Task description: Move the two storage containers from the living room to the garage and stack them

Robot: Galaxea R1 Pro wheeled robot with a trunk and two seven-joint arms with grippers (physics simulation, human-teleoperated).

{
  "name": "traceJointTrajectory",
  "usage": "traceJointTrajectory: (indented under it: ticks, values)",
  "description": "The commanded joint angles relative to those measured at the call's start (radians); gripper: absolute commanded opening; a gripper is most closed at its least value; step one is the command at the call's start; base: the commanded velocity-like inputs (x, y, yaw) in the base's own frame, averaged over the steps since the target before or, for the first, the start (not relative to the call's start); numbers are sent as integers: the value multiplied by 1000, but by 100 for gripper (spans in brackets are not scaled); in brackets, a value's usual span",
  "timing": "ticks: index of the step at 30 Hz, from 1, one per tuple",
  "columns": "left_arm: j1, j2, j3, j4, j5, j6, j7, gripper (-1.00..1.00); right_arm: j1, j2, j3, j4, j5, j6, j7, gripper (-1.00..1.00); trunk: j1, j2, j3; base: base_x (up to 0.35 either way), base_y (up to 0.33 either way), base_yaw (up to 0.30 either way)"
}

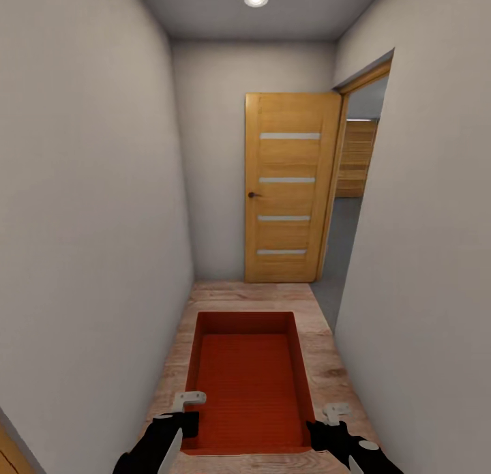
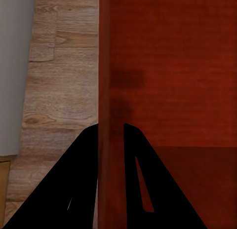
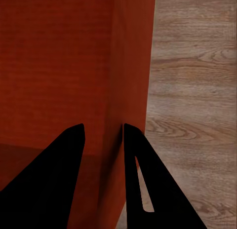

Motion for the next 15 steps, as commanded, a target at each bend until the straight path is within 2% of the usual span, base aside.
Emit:
traceJointTrajectory:
  ticks: [1, 15]
  values:
    - [-2, -2, 42, -6, -17, 2, 2, -100, 0, -1, 6, 1, -13, -1, 2, -100, 1, -2, -2, 327, 0, 0]
    - [-2, -2, 43, -6, -17, 2, 2, -100, 0, -1, 7, 1, -13, -1, 2, -100, 1, -2, -2, 327, 0, 0]
